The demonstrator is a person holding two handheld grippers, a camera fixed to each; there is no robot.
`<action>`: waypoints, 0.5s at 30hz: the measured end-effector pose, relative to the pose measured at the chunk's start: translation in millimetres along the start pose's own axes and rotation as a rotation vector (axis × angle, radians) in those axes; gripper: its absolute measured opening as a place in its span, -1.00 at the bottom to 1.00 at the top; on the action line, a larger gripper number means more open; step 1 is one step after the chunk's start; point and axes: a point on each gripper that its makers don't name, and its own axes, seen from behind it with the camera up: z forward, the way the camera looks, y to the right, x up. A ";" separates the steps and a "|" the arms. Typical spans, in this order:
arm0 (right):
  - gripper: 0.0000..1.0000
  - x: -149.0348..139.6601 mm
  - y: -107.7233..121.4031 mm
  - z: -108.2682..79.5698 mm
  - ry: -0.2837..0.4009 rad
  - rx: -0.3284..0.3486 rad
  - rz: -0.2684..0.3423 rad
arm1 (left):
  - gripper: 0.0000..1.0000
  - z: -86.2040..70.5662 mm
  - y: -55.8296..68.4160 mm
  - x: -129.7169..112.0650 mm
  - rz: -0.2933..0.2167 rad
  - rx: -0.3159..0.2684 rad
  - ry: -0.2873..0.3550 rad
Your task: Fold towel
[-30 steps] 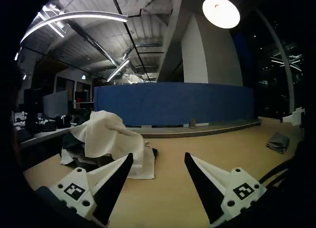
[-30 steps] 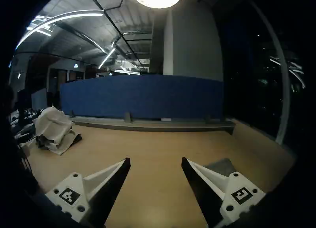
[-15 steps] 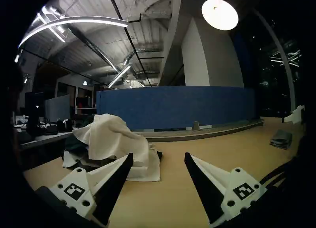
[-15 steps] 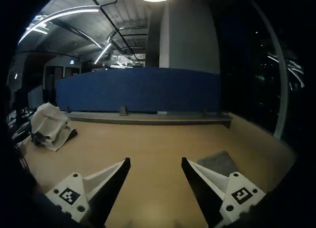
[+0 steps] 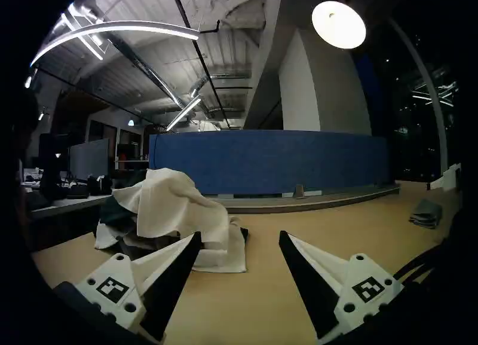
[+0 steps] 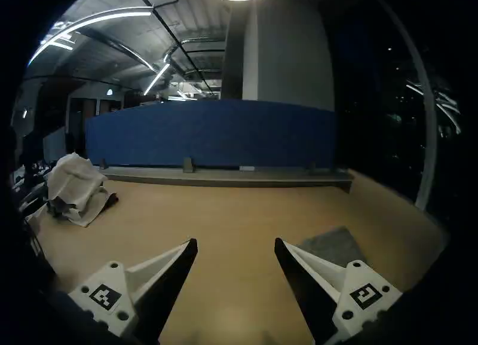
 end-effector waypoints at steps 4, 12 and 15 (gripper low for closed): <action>1.00 3.0 -3.1 0.8 0.012 0.008 0.002 | 0.93 2.8 0.3 -6.7 0.000 0.002 -0.023; 1.00 23.4 -4.0 -1.3 0.077 0.036 -0.011 | 0.93 0.8 2.0 -6.6 -0.001 -0.003 -0.032; 1.00 28.6 -2.0 -1.4 0.105 0.047 -0.004 | 0.94 -0.3 1.3 -5.5 0.001 0.000 -0.033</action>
